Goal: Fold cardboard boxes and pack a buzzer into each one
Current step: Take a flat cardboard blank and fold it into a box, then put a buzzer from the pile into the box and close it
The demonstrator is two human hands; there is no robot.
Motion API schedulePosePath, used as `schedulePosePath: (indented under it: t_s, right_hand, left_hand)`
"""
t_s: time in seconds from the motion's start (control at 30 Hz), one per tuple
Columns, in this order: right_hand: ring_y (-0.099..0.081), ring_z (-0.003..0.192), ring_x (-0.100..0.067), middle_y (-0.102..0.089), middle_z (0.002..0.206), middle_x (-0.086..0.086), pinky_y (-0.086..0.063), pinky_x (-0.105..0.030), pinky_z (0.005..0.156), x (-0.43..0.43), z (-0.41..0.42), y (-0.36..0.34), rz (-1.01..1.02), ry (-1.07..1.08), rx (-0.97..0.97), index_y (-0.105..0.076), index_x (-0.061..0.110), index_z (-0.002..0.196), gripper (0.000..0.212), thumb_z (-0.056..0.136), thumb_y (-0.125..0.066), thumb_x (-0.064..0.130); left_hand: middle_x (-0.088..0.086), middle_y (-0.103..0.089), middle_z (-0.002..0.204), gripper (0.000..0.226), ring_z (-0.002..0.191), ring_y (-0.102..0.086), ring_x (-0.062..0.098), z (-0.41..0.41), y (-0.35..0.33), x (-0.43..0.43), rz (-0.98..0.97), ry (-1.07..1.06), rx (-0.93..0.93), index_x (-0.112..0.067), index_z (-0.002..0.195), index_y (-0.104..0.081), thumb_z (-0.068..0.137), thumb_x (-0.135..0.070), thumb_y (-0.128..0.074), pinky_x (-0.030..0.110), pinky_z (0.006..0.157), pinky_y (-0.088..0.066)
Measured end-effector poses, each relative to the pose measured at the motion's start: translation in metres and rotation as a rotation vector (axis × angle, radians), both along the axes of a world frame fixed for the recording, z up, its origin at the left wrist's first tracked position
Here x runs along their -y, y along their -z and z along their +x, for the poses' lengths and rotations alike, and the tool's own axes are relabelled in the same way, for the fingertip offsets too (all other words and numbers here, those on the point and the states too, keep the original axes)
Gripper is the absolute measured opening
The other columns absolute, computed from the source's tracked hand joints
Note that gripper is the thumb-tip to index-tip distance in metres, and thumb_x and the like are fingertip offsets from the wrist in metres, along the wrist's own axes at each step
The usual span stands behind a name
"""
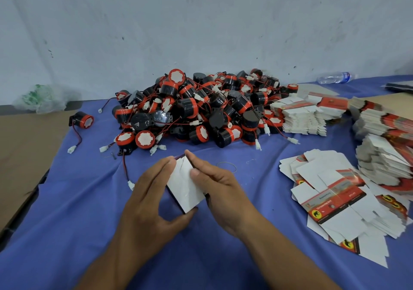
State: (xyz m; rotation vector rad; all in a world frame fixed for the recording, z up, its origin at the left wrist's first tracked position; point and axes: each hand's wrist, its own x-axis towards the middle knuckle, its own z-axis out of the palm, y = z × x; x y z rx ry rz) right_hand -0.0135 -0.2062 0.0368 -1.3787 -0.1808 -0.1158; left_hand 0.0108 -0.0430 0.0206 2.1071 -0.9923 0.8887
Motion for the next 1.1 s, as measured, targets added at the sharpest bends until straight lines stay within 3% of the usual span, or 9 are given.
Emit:
schedulePosePath:
  t_s: [0.23, 0.4, 0.47, 0.57, 0.67, 0.77, 0.93, 1.03, 1.1]
  right_hand:
    - [-0.059, 0.116, -0.007, -0.06, 0.128, 0.008, -0.048, -0.026, 0.096, 0.003, -0.004, -0.002, -0.329, 0.148, 0.208, -0.06, 0.034, 0.131, 0.042, 0.095, -0.066, 0.014]
    - [-0.043, 0.123, -0.012, -0.048, 0.14, 0.005, -0.034, -0.021, 0.106, 0.016, -0.006, -0.004, -1.038, 0.073, 0.413, -0.026, 0.024, 0.156, 0.078, 0.091, -0.069, 0.017]
    - [-0.04, 0.121, -0.018, -0.051, 0.139, -0.003, -0.028, -0.027, 0.108, 0.016, -0.006, -0.004, -1.2, 0.01, 0.456, -0.015, 0.018, 0.158, 0.083, 0.093, -0.066, 0.019]
    - [-0.043, 0.124, -0.026, -0.051, 0.14, -0.007, -0.029, -0.035, 0.112, 0.017, -0.004, -0.001, -1.374, 0.031, 0.492, -0.031, 0.013, 0.154, 0.07, 0.094, -0.065, 0.024]
    - [-0.029, 0.142, -0.032, -0.042, 0.147, -0.009, -0.023, -0.044, 0.121, 0.019, -0.001, -0.001, -1.5, 0.144, 0.443, -0.056, 0.008, 0.131, 0.05, 0.09, -0.067, 0.035]
    - [-0.028, 0.145, -0.028, -0.039, 0.15, -0.007, -0.018, -0.034, 0.12, 0.02, -0.001, -0.004, -1.533, 0.221, 0.328, -0.058, 0.009, 0.12, 0.053, 0.087, -0.067, 0.049]
    - [-0.042, 0.106, -0.022, -0.053, 0.11, 0.0, -0.028, -0.033, 0.098, 0.012, -0.005, -0.004, -1.621, 0.403, 0.176, -0.055, 0.019, 0.11, 0.053, 0.087, -0.053, 0.067]
    - [-0.044, 0.106, -0.024, -0.054, 0.109, -0.003, -0.032, -0.033, 0.09, 0.005, -0.007, -0.003, -1.614, 0.425, 0.135, -0.052, 0.017, 0.109, 0.044, 0.091, -0.057, 0.057]
    - [-0.048, 0.101, -0.022, -0.05, 0.108, -0.001, -0.031, -0.028, 0.075, 0.002, -0.007, -0.002, -1.536, 0.398, 0.102, -0.046, 0.019, 0.106, 0.034, 0.092, -0.062, 0.046]
  left_hand:
    - [-0.014, -0.034, 0.149, 0.084, 0.141, -0.03, 0.001, 0.004, 0.002, -0.001, -0.021, 0.092, -0.092, -0.012, 0.143, -0.037, 0.076, -0.051, -0.07, 0.016, 0.111, -0.031]
    - [-0.013, -0.026, 0.156, 0.092, 0.138, -0.03, 0.003, 0.018, 0.013, -0.013, 0.137, 0.129, -0.131, -0.028, 0.155, -0.014, 0.085, -0.054, -0.067, 0.021, 0.112, -0.032]
    - [-0.007, -0.041, 0.141, 0.077, 0.124, -0.041, 0.013, 0.023, 0.016, -0.017, 0.202, 0.07, -0.054, -0.023, 0.152, -0.023, 0.091, -0.05, -0.061, 0.026, 0.101, -0.042]
    - [0.007, -0.059, 0.121, 0.063, 0.11, -0.05, 0.025, 0.026, 0.014, -0.018, 0.296, 0.003, 0.037, -0.006, 0.125, -0.054, 0.098, -0.059, -0.033, 0.031, 0.097, -0.039]
    - [0.016, -0.063, 0.121, 0.064, 0.12, -0.053, 0.039, 0.027, 0.015, -0.017, 0.382, -0.101, 0.056, -0.001, 0.109, -0.067, 0.096, -0.056, -0.038, 0.044, 0.103, -0.038]
    - [0.014, -0.065, 0.115, 0.056, 0.116, -0.058, 0.04, 0.026, 0.012, -0.017, 0.416, -0.157, 0.026, -0.002, 0.104, -0.069, 0.084, -0.051, -0.054, 0.05, 0.096, -0.047]
    - [0.009, -0.062, 0.088, 0.057, 0.072, -0.062, 0.025, 0.02, 0.009, -0.012, 0.287, -0.17, -0.119, -0.002, 0.107, -0.068, 0.059, -0.018, -0.094, 0.034, 0.059, -0.054]
    - [0.001, -0.062, 0.092, 0.052, 0.072, -0.058, 0.01, 0.011, 0.009, -0.006, 0.135, -0.037, -0.287, -0.011, 0.111, -0.064, 0.066, -0.01, -0.089, 0.022, 0.062, -0.054]
    - [-0.005, -0.065, 0.088, 0.037, 0.072, -0.062, 0.012, 0.006, 0.007, -0.006, -0.062, 0.004, -0.586, -0.027, 0.112, -0.058, 0.081, -0.025, -0.078, 0.016, 0.062, -0.05]
